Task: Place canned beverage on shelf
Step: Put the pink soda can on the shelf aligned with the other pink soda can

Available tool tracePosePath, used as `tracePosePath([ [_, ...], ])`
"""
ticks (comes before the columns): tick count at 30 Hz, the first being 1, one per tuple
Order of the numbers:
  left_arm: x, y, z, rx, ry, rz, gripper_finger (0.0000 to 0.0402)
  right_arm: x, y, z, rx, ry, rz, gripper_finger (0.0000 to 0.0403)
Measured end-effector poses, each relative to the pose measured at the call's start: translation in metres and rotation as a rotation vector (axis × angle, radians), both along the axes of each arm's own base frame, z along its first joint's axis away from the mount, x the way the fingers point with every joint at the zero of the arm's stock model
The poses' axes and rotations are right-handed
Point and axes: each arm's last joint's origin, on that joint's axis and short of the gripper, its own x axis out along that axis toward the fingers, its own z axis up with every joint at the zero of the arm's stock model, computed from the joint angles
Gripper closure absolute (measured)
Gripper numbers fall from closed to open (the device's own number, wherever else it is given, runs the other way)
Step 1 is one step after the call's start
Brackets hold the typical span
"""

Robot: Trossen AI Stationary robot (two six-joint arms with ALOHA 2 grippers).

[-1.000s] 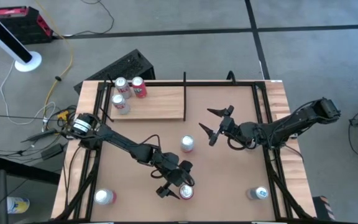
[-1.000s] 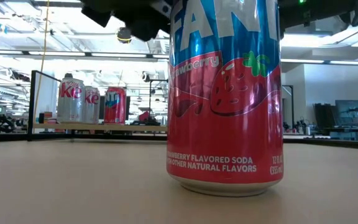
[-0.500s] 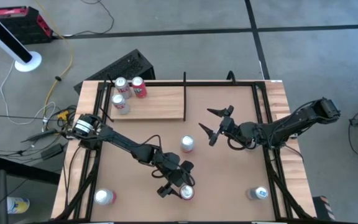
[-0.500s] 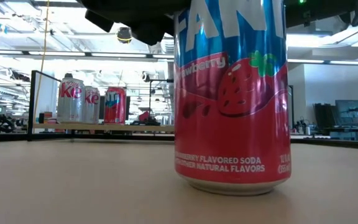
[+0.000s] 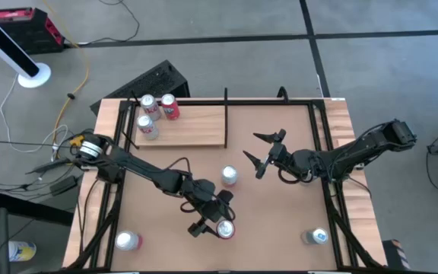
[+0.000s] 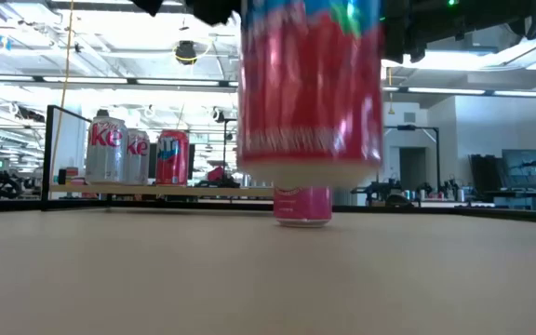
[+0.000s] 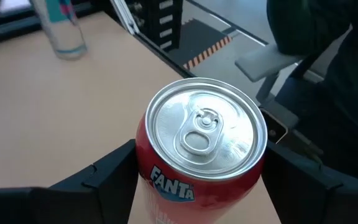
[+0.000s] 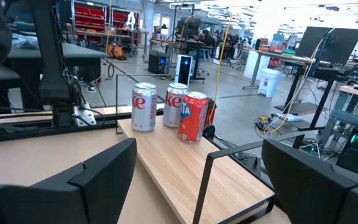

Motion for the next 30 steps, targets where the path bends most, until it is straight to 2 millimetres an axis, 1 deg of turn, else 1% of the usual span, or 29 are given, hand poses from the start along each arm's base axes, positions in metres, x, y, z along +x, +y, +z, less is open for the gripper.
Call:
tracePosePath([
  [6, -0.022, 0.007, 0.035, 0.004, -0.005, 0.009, 0.0125, 0.0, 0.0, 0.0, 0.0, 0.0, 0.0, 0.0033],
  [12, -0.058, 0.023, 0.073, 0.126, -0.004, 0.13, 0.0126, 0.0, 0.0, 0.0, 0.0, 0.0, 0.0, 0.0033],
  [16, -0.083, 0.037, 0.087, 0.196, -0.025, 0.218, 0.0126, 0.0, 0.0, 0.0, 0.001, -0.001, 0.0, 0.0033],
  [18, -0.096, 0.05, 0.091, 0.209, -0.031, 0.271, 0.0126, 0.0, 0.0, 0.0, 0.005, -0.003, 0.0, 0.0033],
  [21, -0.116, 0.075, 0.089, 0.22, -0.038, 0.371, 0.0126, 0.0, 0.0, 0.0, 0.007, -0.005, 0.0, 0.0033],
  [25, -0.142, 0.116, 0.08, 0.241, -0.049, 0.559, 0.0126, 0.0, 0.0, 0.0, 0.009, -0.007, 0.0, 0.0033],
  [30, -0.162, 0.163, 0.066, 0.261, -0.064, 0.767, 0.0126, 0.0, 0.0, 0.001, 0.011, -0.013, 0.0, 0.0033],
])
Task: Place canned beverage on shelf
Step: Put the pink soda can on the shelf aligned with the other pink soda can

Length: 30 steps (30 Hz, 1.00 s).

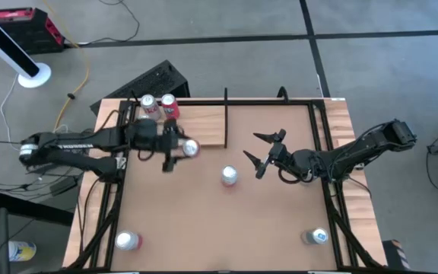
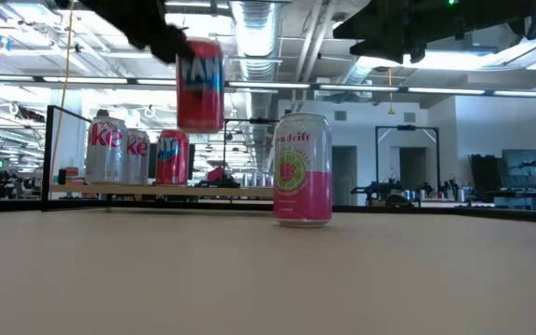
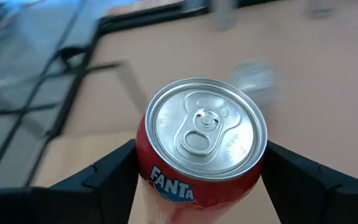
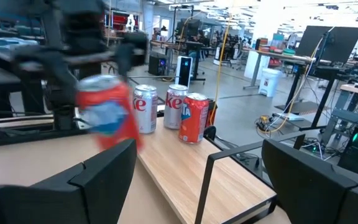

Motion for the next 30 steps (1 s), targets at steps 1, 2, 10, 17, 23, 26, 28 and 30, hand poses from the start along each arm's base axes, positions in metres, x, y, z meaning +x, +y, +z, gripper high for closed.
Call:
tracePosePath([
  [1, -0.002, 0.009, -0.003, 0.006, 0.003, 0.034, 0.0126, 0.0, 0.0, 0.0, 0.0, 0.0, 0.0, 0.0033],
  [2, -0.005, 0.018, -0.007, 0.006, 0.007, 0.069, 0.0125, 0.0, 0.0, 0.0, 0.0, 0.0, 0.0, 0.0033],
  [10, -0.013, 0.078, -0.031, -0.103, 0.045, 0.269, 0.0125, 0.0, 0.0, 0.0, -0.003, 0.002, 0.0, 0.0033],
  [17, -0.013, 0.106, -0.039, -0.202, -0.013, 0.252, 0.0124, 0.0, 0.0, -0.001, -0.005, 0.009, 0.0, 0.0033],
  [23, -0.011, 0.116, -0.049, -0.246, 0.006, 0.268, 0.0124, 0.0, 0.0, -0.001, -0.005, 0.011, 0.0, 0.0033],
  [26, -0.008, 0.118, -0.055, -0.265, 0.03, 0.274, 0.0124, 0.0, 0.0, -0.001, -0.005, 0.011, 0.0, 0.0033],
  [28, -0.007, 0.12, -0.058, -0.271, 0.032, 0.278, 0.0124, 0.0, 0.0, -0.001, -0.005, 0.011, 0.0, 0.0033],
  [30, -0.005, 0.121, -0.059, -0.279, 0.033, 0.28, 0.0124, 0.0, 0.0, -0.001, -0.005, 0.01, 0.0, 0.0033],
])
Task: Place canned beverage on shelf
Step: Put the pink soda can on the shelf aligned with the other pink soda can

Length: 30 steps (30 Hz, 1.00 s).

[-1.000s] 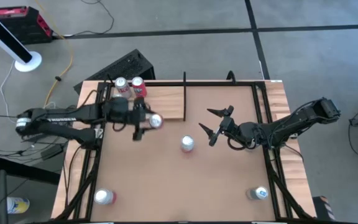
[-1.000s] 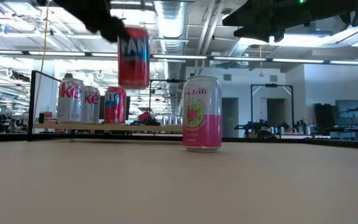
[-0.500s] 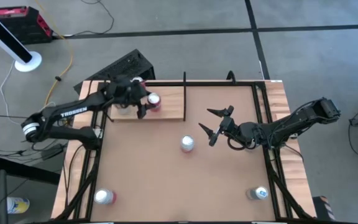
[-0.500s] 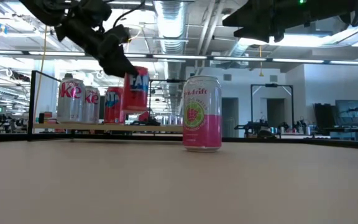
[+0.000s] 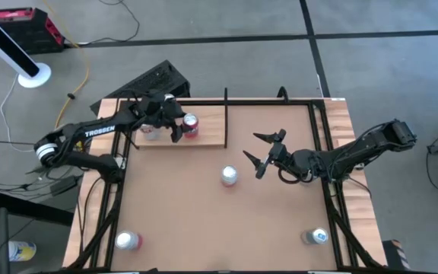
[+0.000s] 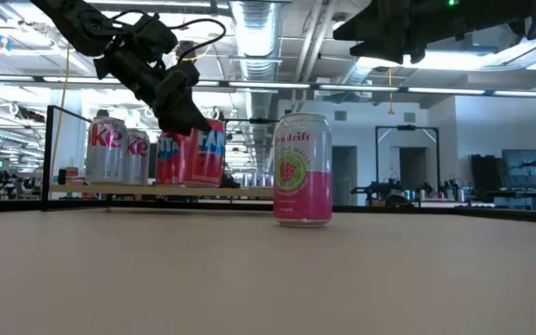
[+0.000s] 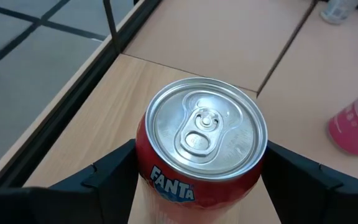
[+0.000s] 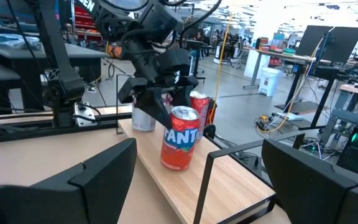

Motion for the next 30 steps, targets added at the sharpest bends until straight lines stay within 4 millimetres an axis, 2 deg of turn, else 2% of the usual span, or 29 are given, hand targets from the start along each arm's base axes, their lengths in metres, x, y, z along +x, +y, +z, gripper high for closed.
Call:
tracePosePath([
  [5, -0.001, -0.001, 0.001, -0.003, 0.001, 0.001, 0.0121, 0.0, 0.0, 0.0, 0.0, 0.0, 0.0, 0.0033],
  [14, -0.003, -0.002, 0.002, -0.003, 0.008, 0.003, 0.0063, 0.0, 0.0, 0.0, 0.0, 0.0, 0.0, 0.0033],
  [19, -0.003, -0.002, 0.003, -0.013, 0.022, 0.005, 0.0055, 0.0, 0.0, 0.0, 0.0, -0.001, 0.0, 0.0033],
  [30, 0.0, -0.003, 0.041, -0.06, 0.11, -0.008, 0.0056, 0.0, 0.0, 0.0, 0.0, -0.001, 0.0, 0.0033],
])
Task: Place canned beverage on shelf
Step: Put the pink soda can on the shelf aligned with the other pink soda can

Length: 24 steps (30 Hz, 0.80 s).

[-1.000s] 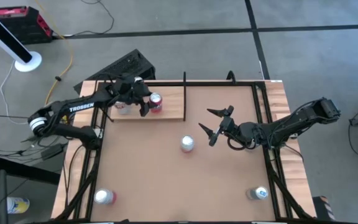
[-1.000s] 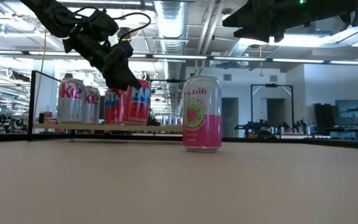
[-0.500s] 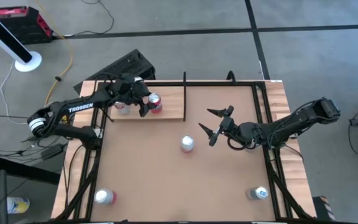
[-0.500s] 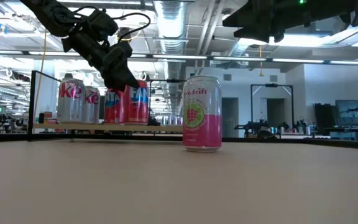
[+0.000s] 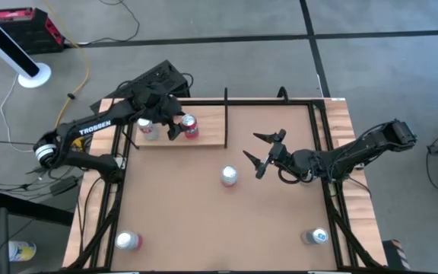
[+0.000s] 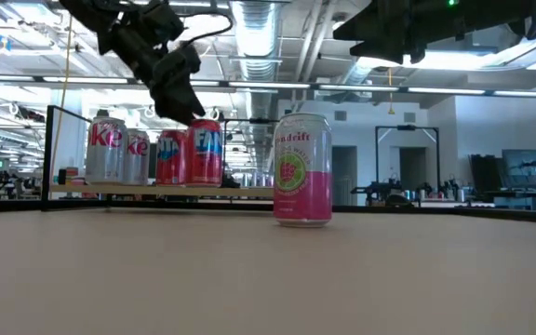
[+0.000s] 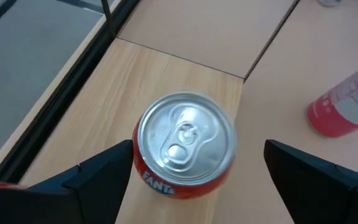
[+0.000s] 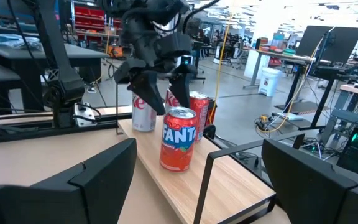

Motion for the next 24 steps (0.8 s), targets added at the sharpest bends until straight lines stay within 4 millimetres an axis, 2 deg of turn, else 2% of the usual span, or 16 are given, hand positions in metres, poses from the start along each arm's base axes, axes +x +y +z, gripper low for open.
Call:
tracePosePath([
  [9, 0.01, -0.007, 0.033, 0.085, 0.007, 0.081, 0.0056, 0.0, 0.0, 0.0, 0.0, 0.0, 0.0, 0.0033],
  [15, 0.027, -0.018, 0.032, 0.136, -0.004, 0.094, 0.007, 0.0, 0.0, 0.0, -0.004, 0.0, 0.0, 0.0033],
  [19, 0.039, -0.02, 0.02, 0.184, 0.069, 0.093, 0.0117, 0.0, 0.0, 0.0, -0.006, -0.001, 0.0, 0.0033],
  [24, 0.053, -0.019, 0.012, 0.226, 0.069, 0.077, 0.0222, 0.0, 0.0, 0.001, -0.018, 0.002, -0.001, 0.0033],
])
